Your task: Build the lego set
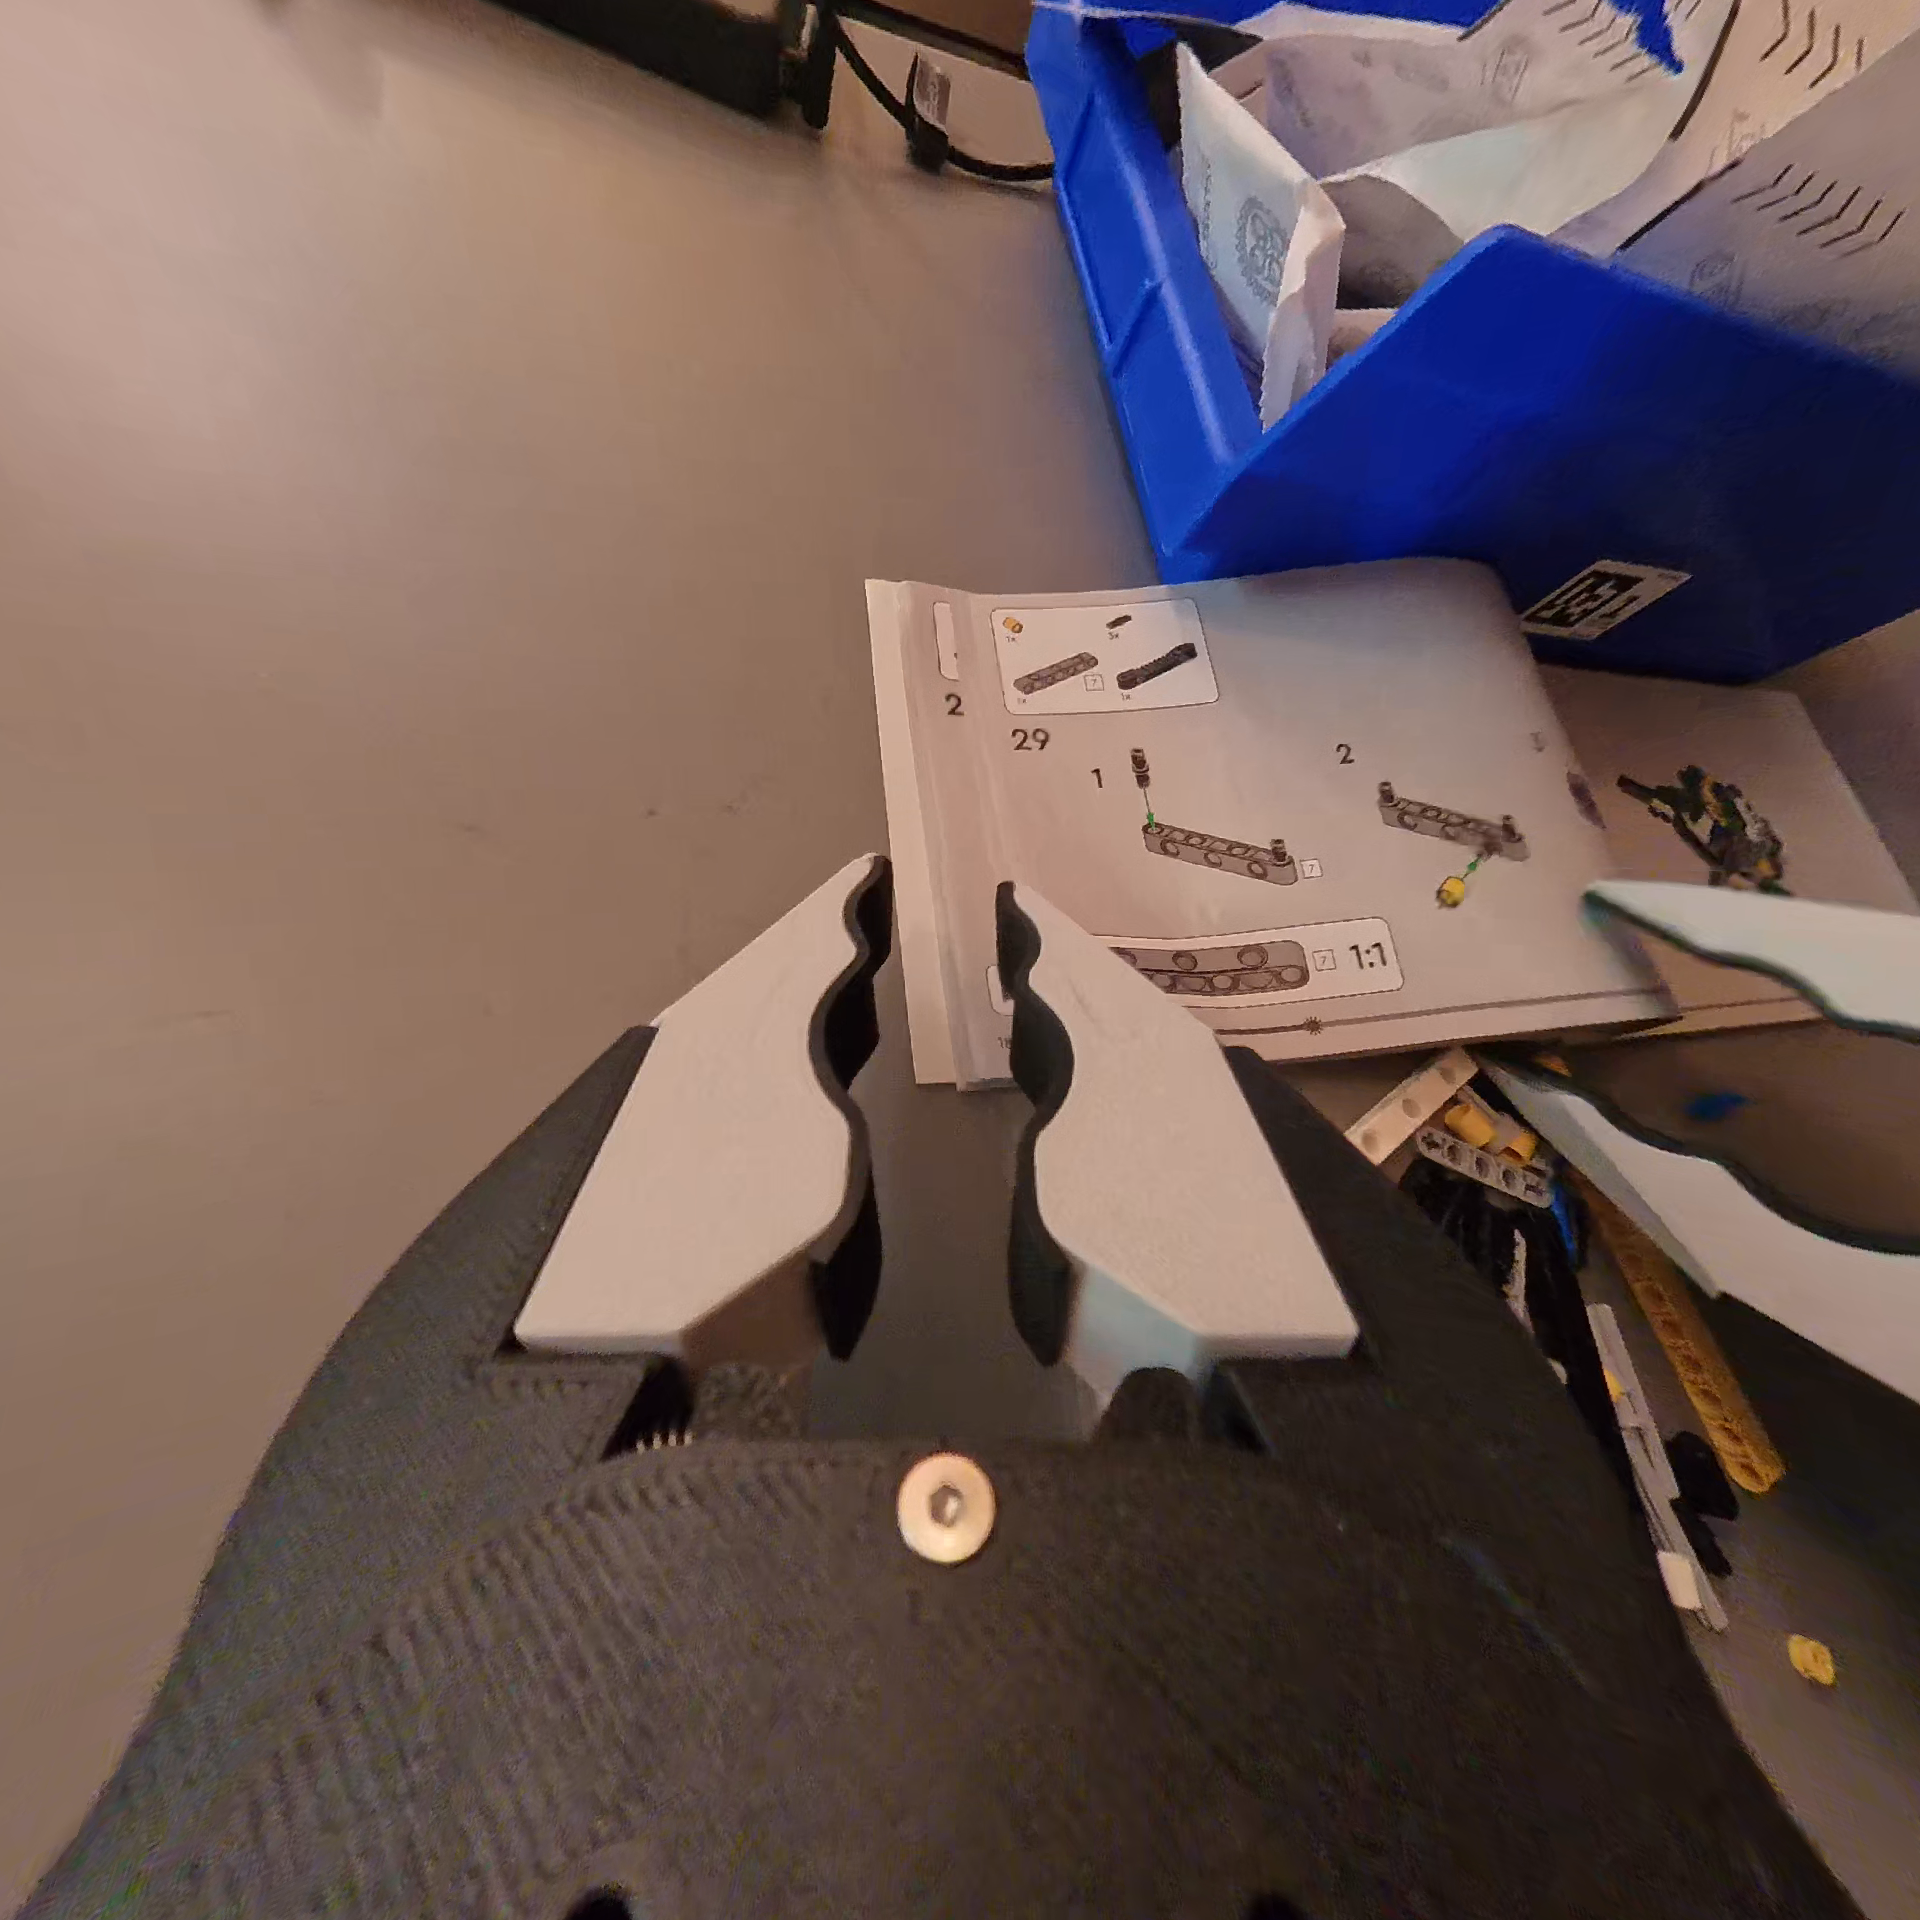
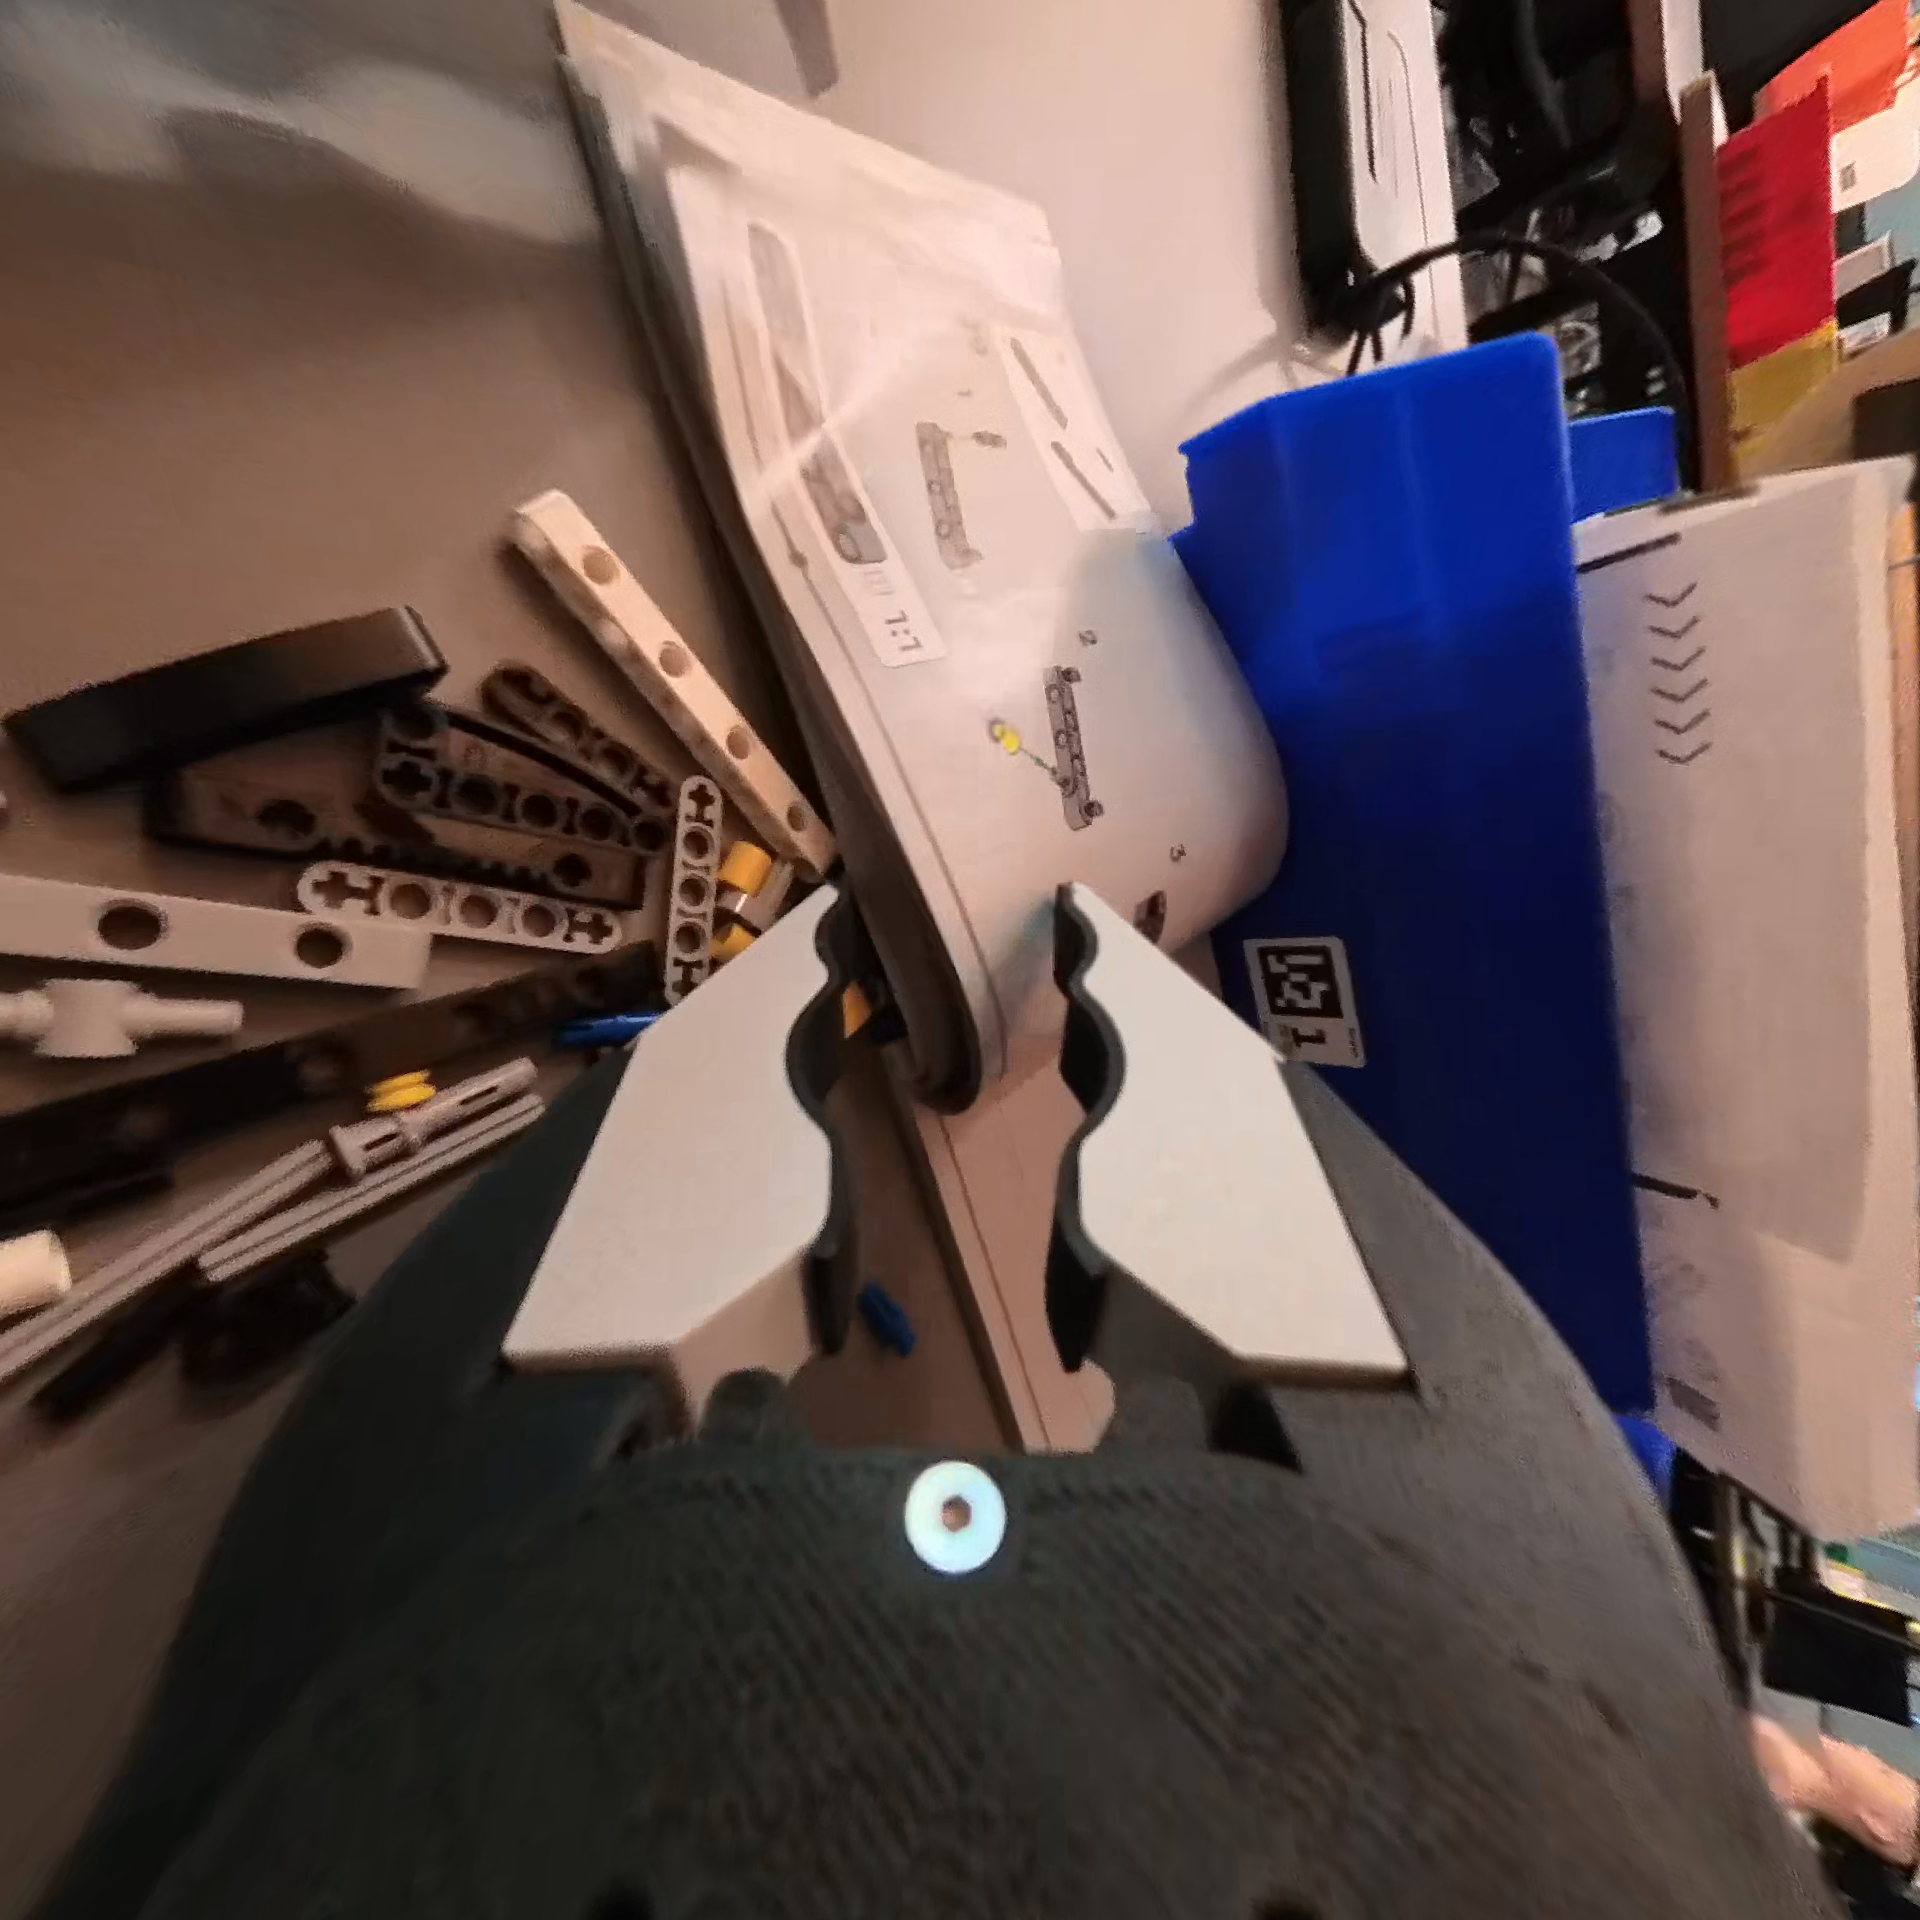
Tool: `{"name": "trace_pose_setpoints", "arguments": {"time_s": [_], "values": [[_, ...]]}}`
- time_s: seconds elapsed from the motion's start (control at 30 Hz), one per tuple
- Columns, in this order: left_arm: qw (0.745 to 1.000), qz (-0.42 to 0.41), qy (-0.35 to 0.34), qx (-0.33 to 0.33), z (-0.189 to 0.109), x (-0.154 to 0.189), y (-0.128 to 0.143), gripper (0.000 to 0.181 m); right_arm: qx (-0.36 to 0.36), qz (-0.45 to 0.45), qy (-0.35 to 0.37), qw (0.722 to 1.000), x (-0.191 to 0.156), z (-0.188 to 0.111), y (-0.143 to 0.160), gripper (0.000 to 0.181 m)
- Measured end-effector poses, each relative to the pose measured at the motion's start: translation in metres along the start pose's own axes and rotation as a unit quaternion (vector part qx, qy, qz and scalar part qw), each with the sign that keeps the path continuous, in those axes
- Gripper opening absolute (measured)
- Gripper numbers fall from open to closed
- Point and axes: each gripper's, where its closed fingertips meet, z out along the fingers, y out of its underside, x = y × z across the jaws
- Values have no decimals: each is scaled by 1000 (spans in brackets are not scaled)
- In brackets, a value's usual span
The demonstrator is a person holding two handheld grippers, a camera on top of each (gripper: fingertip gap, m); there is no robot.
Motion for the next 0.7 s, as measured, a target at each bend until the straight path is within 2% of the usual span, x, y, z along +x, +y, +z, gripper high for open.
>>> {"name": "trace_pose_setpoints", "arguments": {"time_s": [0.3, 0.5, 0.6, 0.7], "values": [[999, 3, 5, 39, -8, -2, -11, 20, 55, 11, 85, 995, 15, -23, -9, 12], [999, 2, 7, 40, -8, -2, -11, 20, 54, 40, 54, 996, 11, -21, -9, 22], [999, -2, 9, 39, -8, -3, -11, 20, 31, 44, 16, 998, 0, -15, -6, 39], [999, 0, 7, 39, -8, -3, -11, 20, 18, 31, 21, 999, 1, -12, -4, 40]]}}
